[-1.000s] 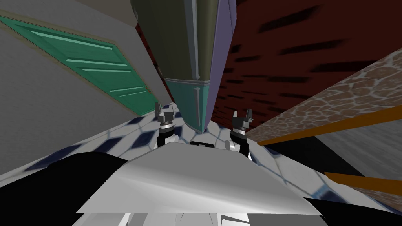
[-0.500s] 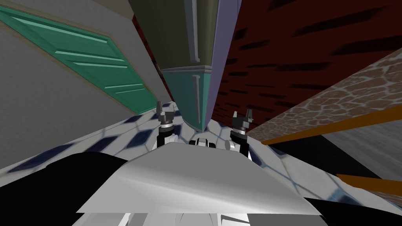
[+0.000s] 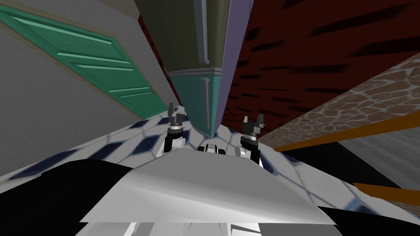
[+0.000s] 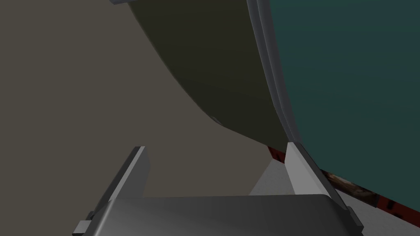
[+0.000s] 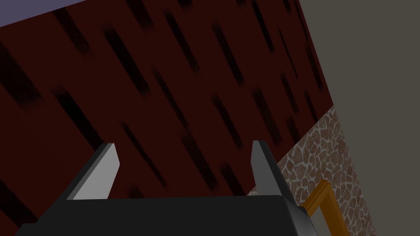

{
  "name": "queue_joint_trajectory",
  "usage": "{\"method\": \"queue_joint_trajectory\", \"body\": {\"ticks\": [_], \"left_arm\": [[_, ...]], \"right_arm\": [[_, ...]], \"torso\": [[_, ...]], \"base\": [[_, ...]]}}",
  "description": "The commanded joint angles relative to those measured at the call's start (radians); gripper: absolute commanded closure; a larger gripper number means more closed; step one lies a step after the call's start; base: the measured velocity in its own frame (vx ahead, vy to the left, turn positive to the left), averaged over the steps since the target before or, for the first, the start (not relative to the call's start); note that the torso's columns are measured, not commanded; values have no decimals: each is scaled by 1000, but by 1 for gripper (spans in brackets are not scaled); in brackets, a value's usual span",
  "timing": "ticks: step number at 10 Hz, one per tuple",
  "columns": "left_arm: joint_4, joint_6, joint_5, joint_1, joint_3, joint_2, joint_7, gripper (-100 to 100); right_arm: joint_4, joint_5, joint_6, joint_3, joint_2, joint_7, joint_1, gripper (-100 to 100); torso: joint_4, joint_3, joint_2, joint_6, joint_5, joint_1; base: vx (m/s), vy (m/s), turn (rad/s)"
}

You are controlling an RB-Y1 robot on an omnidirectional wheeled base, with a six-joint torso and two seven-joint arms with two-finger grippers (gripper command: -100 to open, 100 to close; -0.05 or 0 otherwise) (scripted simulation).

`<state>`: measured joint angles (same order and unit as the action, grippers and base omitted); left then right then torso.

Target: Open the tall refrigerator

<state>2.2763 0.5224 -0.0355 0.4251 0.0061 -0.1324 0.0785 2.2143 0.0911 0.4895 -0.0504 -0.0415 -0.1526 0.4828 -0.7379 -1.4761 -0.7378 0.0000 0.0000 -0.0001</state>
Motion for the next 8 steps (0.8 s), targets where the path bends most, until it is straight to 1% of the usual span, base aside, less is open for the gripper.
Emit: {"method": "queue_joint_trajectory", "body": {"ticks": [1,5,6,8], "left_arm": [[1,-48,-3,-42,-2,-20,-2,-100],[-4,-167,-14,-168,-4,-48,-6,-100],[-4,-174,-14,-168,-4,-48,-6,-100],[-7,-232,-20,-231,-6,-54,-9,-100]], "right_arm": [[0,0,0,0,0,0,0,0],[0,0,0,0,0,0,0,0],[0,0,0,0,0,0,0,0],[0,0,0,0,0,0,0,0]], "torso": [[0,0,0,0,0,0],[0,0,0,0,0,0],[0,0,0,0,0,0],[0,0,-1,0,0,0]], "base": [[11,6,2],[14,8,9],[14,6,1],[12,7,9]]}}
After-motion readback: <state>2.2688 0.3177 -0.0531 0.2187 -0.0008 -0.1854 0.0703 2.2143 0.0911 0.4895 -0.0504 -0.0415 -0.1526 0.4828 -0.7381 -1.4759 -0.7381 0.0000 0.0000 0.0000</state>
